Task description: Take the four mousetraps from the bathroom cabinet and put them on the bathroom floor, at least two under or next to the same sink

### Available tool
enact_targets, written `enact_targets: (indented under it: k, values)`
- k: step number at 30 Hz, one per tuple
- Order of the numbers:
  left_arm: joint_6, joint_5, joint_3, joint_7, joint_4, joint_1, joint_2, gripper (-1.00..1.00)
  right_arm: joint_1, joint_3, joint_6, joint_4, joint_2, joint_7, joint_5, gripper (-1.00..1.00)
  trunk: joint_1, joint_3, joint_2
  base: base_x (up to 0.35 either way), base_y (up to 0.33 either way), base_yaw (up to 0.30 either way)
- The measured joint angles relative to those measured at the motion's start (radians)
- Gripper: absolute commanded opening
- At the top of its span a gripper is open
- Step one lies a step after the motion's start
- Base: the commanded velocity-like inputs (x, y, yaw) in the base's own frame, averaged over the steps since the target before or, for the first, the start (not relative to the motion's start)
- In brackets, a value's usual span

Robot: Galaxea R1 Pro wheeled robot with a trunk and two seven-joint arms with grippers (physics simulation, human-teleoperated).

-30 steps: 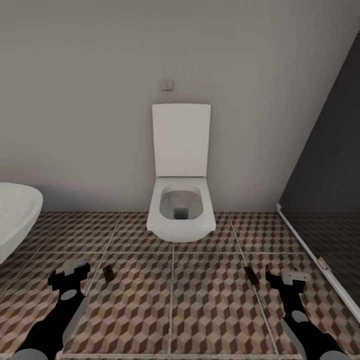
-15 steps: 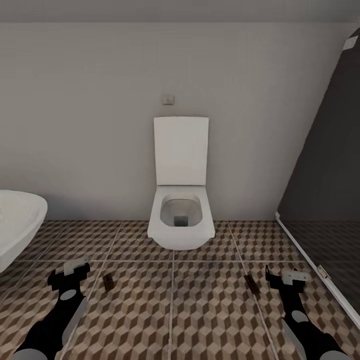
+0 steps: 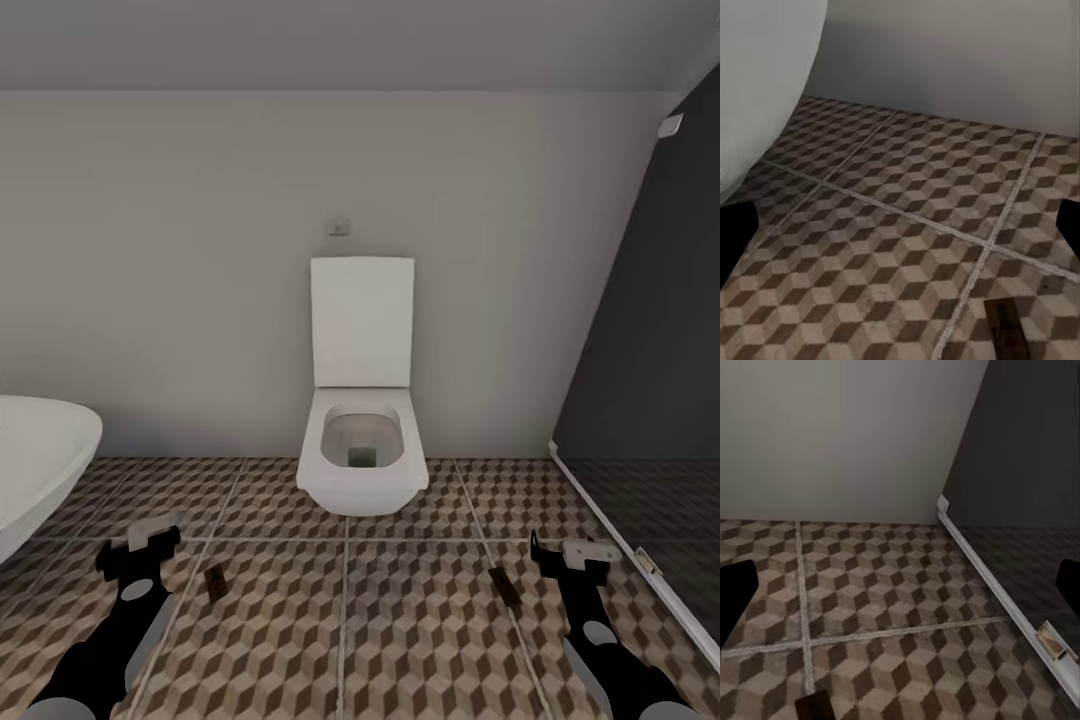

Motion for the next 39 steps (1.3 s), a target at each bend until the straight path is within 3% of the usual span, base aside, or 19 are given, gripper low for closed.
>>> enact_targets:
  k: [19, 39]
  values:
    - [0.0, 0.0, 0.0, 0.0, 0.0, 0.0, 0.0, 1.0, 0.0, 0.0, 0.0, 0.0, 0.0, 0.0, 0.0, 1.0, -0.009, 0.074, 0.004, 0.0, 0.0, 0.0]
    - [0.0, 0.0, 0.0, 0.0, 0.0, 0.0, 0.0, 1.0, 0.0, 0.0, 0.0, 0.0, 0.0, 0.0, 0.0, 1.0, -0.085, 0.136, 0.144, 0.0, 0.0, 0.0]
